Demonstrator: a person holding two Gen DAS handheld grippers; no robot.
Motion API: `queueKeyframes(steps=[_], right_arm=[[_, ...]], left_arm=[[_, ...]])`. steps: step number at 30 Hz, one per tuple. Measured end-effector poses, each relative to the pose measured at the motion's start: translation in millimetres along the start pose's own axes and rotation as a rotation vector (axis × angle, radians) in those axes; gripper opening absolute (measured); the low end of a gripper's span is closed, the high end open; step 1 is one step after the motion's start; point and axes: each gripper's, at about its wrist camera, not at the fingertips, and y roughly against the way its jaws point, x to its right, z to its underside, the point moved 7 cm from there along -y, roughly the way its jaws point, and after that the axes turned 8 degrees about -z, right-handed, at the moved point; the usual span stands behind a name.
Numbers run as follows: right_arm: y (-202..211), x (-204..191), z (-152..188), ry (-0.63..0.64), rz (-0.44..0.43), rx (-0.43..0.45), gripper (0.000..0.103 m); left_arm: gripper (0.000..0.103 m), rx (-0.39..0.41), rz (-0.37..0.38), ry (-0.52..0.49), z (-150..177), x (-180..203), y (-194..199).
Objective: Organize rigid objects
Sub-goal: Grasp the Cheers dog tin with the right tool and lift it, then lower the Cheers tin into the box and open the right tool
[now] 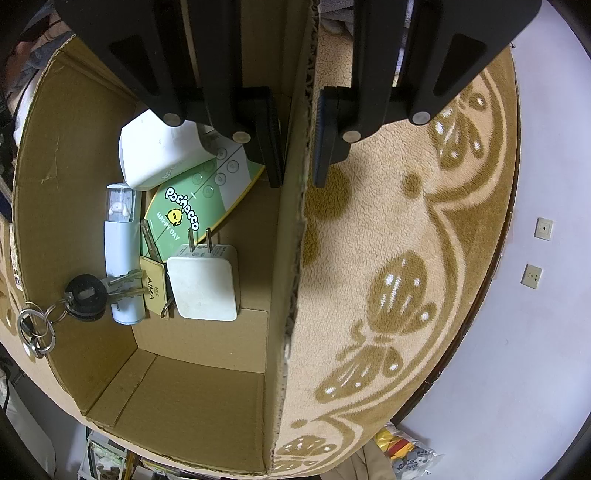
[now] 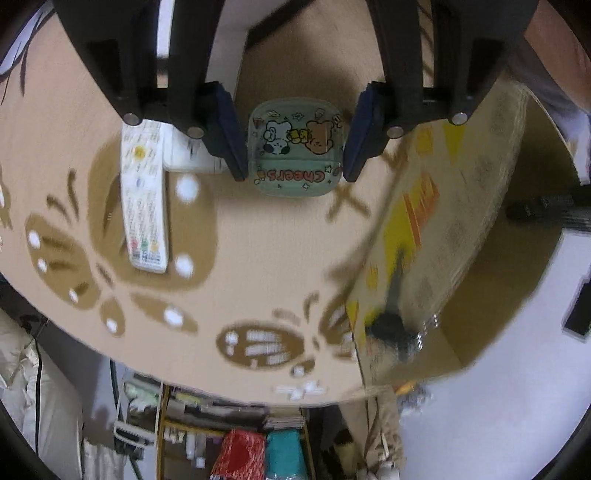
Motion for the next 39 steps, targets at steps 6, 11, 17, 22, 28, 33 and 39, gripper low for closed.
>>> queueKeyframes(steps=[6, 11, 17, 22, 28, 33, 39], right_arm=[[24.9, -16.7, -50.5, 0.03, -0.038, 0.115, 0.056], [30.3, -41.4, -86.3, 0.06, -0.079, 0.165, 0.056], [14.8, -75.1, -106.3, 0.117, -0.126, 0.157, 0.056], [1.0, -88.4, -107.8, 0.126, -0.137, 0.14, 0.056], [-15.8, -97.7, -104.0, 0.102, -0.177, 0.08, 0.056], [-23.1, -100.7, -100.9, 0.122, -0.133, 0.067, 0.056], [-13.8, -99.7, -104.8, 0.113, -0.128, 0.089, 0.068]], left_arm=[[0.015, 0.001, -0.001, 0.0, -0.1, -0.3, 0.0], [0.015, 0.0, -0.001, 0.0, -0.4, -0.6, 0.0], [0.016, 0.0, 0.002, 0.002, -0.3, -1.7, -0.3], [0.016, -0.001, 0.005, 0.005, 0.1, -2.7, -0.6], [0.016, -0.001, 0.006, 0.005, 0.6, -3.1, -0.7], [0.016, -0.001, 0.012, 0.01, 0.6, -3.4, -1.0], [0.017, -0.001, 0.015, 0.012, 1.1, -3.5, 0.6]])
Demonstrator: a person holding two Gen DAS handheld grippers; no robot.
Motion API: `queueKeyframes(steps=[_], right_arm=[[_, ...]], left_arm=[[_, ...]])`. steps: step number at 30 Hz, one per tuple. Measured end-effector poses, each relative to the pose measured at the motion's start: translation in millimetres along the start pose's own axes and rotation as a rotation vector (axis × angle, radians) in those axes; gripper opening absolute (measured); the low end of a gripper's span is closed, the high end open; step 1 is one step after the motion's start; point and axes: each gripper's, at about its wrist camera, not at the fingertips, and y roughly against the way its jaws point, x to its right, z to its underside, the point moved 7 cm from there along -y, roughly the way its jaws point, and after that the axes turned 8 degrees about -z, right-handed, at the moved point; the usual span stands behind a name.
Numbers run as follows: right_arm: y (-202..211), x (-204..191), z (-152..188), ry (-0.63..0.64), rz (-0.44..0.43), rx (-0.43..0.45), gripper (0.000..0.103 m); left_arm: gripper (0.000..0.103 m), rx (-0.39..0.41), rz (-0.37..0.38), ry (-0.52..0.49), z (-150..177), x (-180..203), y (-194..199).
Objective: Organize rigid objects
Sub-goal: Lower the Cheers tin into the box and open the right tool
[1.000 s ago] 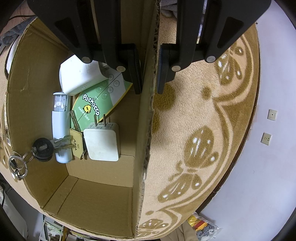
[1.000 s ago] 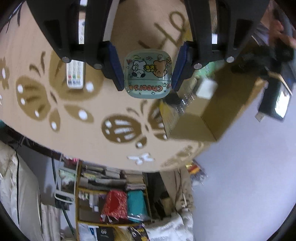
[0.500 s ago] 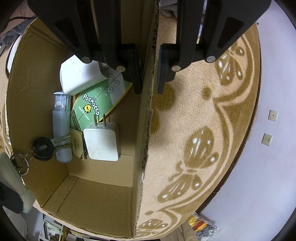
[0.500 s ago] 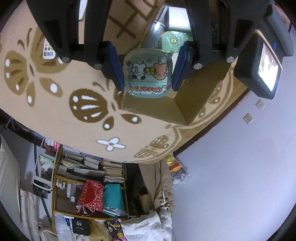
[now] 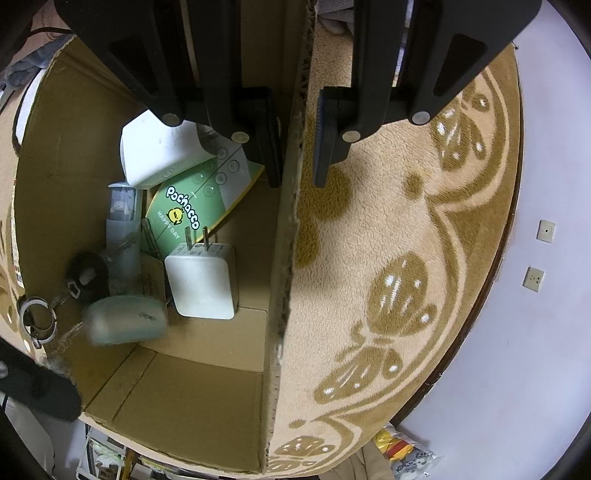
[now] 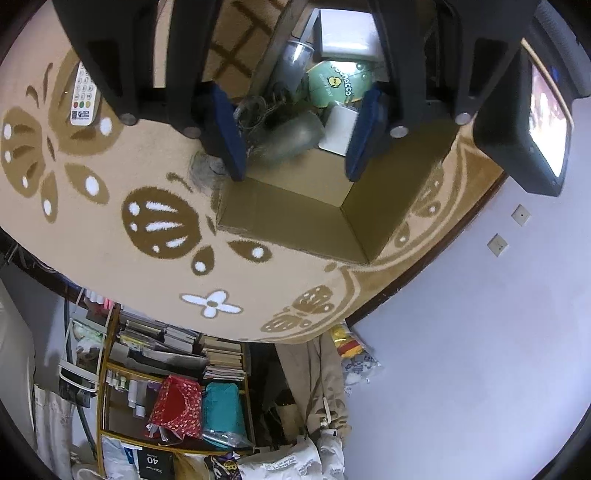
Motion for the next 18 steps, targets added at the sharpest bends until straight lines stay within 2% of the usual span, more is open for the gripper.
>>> queueKeyframes(steps=[4, 7, 13, 18], right_arm=[[10.6, 2.3, -3.3, 0.003, 0.014, 0.021, 0.07], [15.7, 9.0, -1.6, -0.009, 0.02, 0.022, 0.078], [34.9, 32.0, 7.9, -0.035, 0.051, 0.031, 0.078], [52.6, 66.8, 23.1, -0.063, 0.116, 0.026, 0.078]], left_arm=[[0.016, -0.001, -0.001, 0.001, 0.0, -0.3, -0.3], [0.016, -0.002, -0.001, 0.0, 0.1, -0.2, -0.3], [0.016, -0.003, 0.0, 0.0, 0.2, -0.4, -0.5], [0.016, -0.004, -0.004, -0.001, -0.4, -0.3, -0.8]])
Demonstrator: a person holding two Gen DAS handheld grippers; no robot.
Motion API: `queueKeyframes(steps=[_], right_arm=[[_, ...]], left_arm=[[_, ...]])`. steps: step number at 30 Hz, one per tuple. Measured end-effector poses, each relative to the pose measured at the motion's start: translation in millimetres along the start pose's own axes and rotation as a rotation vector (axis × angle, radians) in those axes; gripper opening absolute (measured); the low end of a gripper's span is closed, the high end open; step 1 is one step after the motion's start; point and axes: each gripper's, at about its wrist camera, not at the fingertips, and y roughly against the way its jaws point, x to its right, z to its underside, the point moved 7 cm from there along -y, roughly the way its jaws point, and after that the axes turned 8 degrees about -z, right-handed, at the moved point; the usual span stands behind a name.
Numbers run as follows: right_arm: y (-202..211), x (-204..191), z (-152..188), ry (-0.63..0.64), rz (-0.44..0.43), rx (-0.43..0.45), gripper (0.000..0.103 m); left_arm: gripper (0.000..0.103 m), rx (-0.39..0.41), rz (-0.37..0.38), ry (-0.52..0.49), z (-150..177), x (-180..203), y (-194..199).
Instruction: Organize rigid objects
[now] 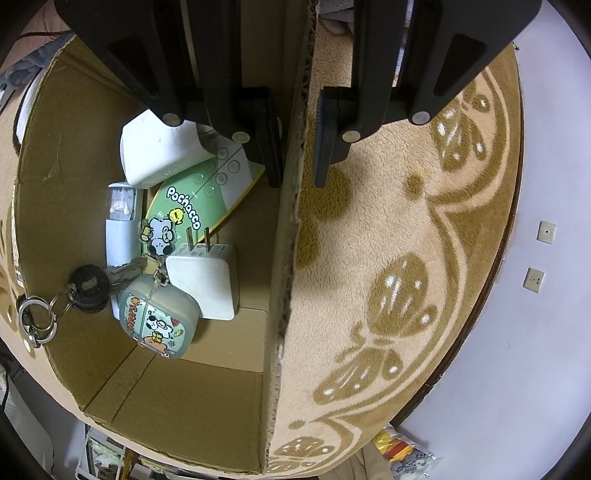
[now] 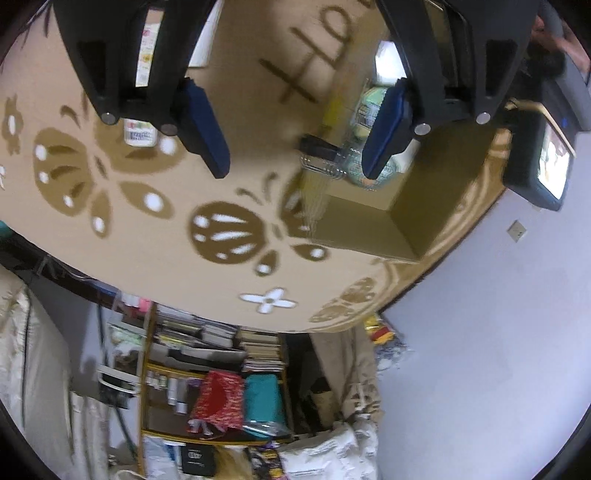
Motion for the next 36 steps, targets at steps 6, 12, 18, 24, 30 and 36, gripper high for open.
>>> queueKeyframes(steps=[6, 12, 18, 24, 30, 36], right_arm=[[4.3, 44.6, 25.7, -0.074, 0.056, -0.034, 0.078], [-3.7, 73.7, 60.2, -0.137, 0.087, -0.094, 0.078], [-11.6, 80.1, 84.1, -0.158, 0.096, -0.134, 0.078], [-22.1, 85.2, 104.3, -0.176, 0.12, -0.184, 0.078], [-32.4, 90.6, 119.1, -0.191, 0.138, -0.23, 0.078], [-36.4, 87.8, 123.8, -0.17, 0.156, -0.251, 0.078]], left_arm=[[0.016, 0.0, -0.002, -0.001, -0.3, 0.8, -0.2], [0.016, 0.0, -0.002, -0.001, -0.2, 0.6, -0.1], [0.016, 0.001, -0.003, -0.002, -0.2, 0.7, -0.2], [0.016, 0.0, -0.003, -0.001, -0.3, 0.9, -0.1], [0.017, 0.0, -0.002, -0.001, -0.2, 0.8, -0.2], [0.017, 0.0, -0.003, -0.002, -0.3, 1.1, -0.1]])
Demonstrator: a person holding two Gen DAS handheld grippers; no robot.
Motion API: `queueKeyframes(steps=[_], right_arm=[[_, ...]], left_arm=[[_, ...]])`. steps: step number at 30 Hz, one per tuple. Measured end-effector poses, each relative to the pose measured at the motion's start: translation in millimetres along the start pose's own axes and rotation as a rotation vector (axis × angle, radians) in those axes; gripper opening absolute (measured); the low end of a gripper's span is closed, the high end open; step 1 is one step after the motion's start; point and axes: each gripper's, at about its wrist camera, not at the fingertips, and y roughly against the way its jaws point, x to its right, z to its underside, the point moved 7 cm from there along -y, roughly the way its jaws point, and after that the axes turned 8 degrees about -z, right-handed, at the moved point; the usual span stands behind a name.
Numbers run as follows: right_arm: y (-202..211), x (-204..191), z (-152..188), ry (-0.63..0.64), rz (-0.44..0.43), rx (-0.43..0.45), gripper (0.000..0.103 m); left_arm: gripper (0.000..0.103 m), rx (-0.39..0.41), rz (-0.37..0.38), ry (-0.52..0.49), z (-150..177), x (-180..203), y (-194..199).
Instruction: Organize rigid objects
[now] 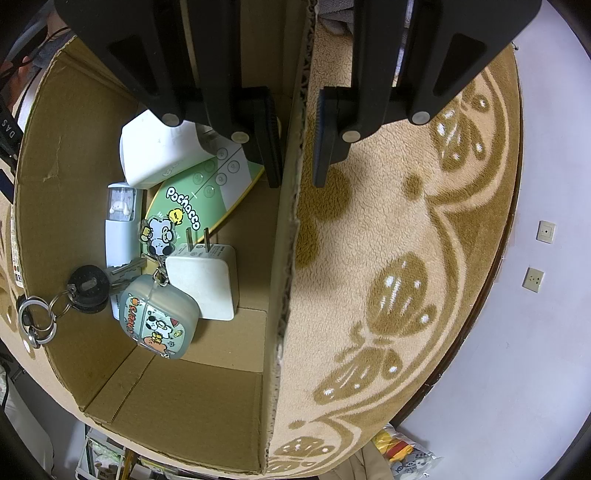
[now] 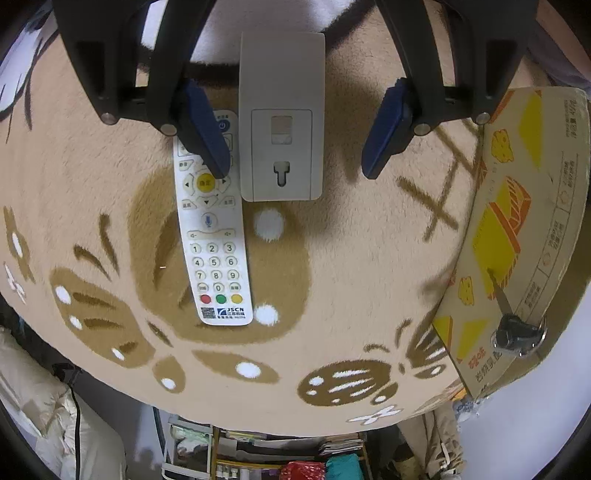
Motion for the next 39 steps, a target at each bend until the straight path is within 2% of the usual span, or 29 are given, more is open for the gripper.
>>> queueKeyframes(steps=[4, 7, 10, 15, 23, 24, 25, 26, 30, 33, 36, 37, 39], right_arm=[[-1.1, -3.5, 4.5, -0.017, -0.023, -0.01, 0.07], [-7.3, -6.3, 11.2, -0.049, -0.071, -0.049, 0.057], [-7.1, -10.5, 13.2, -0.04, -0.063, -0.026, 0.055], [2.7, -20.6, 3.9, -0.008, -0.054, 0.035, 0.054], [54.2, -47.5, -44.5, 0.007, -0.123, 0.213, 0.052], [59.4, -52.2, -51.5, 0.01, -0.13, 0.229, 0.047], [67.6, -57.8, -60.4, 0.022, -0.138, 0.251, 0.009], [72.0, -61.3, -67.9, 0.024, -0.145, 0.264, 0.007], [90.0, -78.5, -96.1, 0.045, -0.171, 0.332, 0.002], [87.1, -85.6, -106.5, 0.06, -0.162, 0.325, 0.001], [74.0, -87.9, -107.7, 0.081, -0.155, 0.282, 0.002], [66.0, -87.7, -109.1, 0.088, -0.156, 0.264, 0.003], [59.0, -85.9, -110.3, 0.09, -0.163, 0.254, 0.013]], left_arm=[[0.017, 0.001, -0.001, -0.001, -0.2, 0.1, 0.0], [0.017, 0.0, 0.0, 0.0, 0.0, 0.0, 0.0], [0.017, 0.0, 0.001, 0.001, -0.1, 0.3, 0.0], [0.017, 0.0, 0.002, 0.001, -0.2, 0.3, 0.0], [0.016, 0.0, 0.002, 0.0, -0.1, 0.5, 0.2], [0.016, 0.0, 0.001, 0.0, -0.1, 0.4, 0.2], [0.016, 0.0, 0.001, 0.0, -0.1, 0.9, 0.2], [0.015, 0.001, 0.001, -0.001, -0.1, 1.1, 0.3], [0.015, 0.0, 0.001, -0.001, 0.3, 2.0, 0.1], [0.016, 0.0, 0.003, 0.001, 0.3, 2.2, 0.1], [0.016, 0.001, 0.002, 0.0, 0.4, 2.1, 0.1], [0.016, 0.001, 0.002, 0.0, 0.6, 2.0, 0.0], [0.016, 0.001, 0.003, 0.0, 0.6, 2.5, 0.0]])
